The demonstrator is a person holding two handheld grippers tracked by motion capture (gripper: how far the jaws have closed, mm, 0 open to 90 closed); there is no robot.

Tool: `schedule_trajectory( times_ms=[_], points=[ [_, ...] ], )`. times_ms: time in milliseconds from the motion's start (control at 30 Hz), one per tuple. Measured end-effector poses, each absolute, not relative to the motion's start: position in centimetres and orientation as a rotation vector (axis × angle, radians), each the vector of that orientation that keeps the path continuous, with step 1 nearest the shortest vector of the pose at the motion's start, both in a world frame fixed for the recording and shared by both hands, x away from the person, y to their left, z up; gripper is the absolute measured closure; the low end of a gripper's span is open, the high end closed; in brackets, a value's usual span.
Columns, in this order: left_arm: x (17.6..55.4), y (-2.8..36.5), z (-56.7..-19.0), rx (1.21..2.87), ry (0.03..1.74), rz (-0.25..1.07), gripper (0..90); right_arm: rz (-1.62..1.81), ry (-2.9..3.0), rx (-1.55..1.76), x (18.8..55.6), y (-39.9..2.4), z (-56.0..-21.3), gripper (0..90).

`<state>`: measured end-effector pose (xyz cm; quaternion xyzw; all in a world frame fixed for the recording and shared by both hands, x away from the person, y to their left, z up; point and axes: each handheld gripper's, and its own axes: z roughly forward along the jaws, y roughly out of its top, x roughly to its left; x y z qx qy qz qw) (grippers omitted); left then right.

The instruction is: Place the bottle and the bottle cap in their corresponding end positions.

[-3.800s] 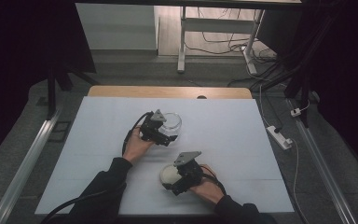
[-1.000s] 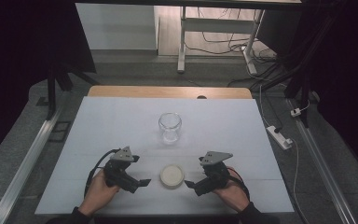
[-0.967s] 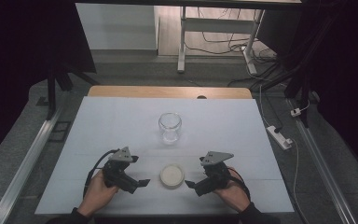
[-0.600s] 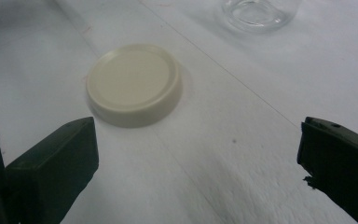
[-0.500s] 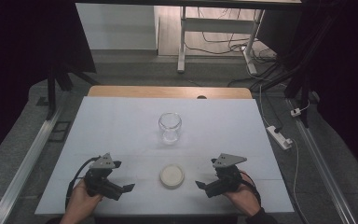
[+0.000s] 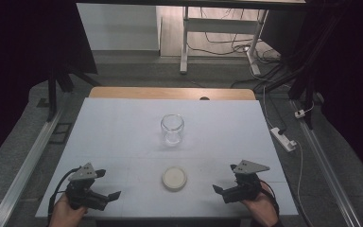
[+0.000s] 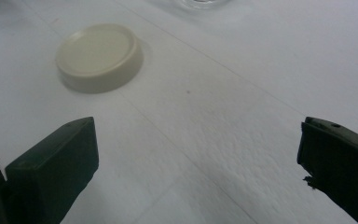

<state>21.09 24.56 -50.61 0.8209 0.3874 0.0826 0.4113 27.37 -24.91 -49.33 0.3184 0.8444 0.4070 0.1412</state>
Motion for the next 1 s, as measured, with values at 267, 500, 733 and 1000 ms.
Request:
schedule_trajectory(
  times_ms=[267,500,733,1000],
  points=[
    [19.5,26.5,-51.3,2.038,1.050,0.222,0.0,1.165,2.376,1.011,26.4,-27.6,-49.6,0.0],
    [18.7,27.5,-51.8,2.021,1.104,0.224,0.0,1.146,2.339,1.079,25.6,-29.4,-49.7,0.0],
    [18.0,28.1,-52.3,2.050,1.164,0.256,0.0,1.141,2.326,1.126,25.0,-30.4,-49.7,0.0],
    [17.8,28.5,-52.4,2.042,1.203,0.258,0.0,1.117,2.339,1.138,24.9,-30.5,-49.8,0.0]
  ],
)
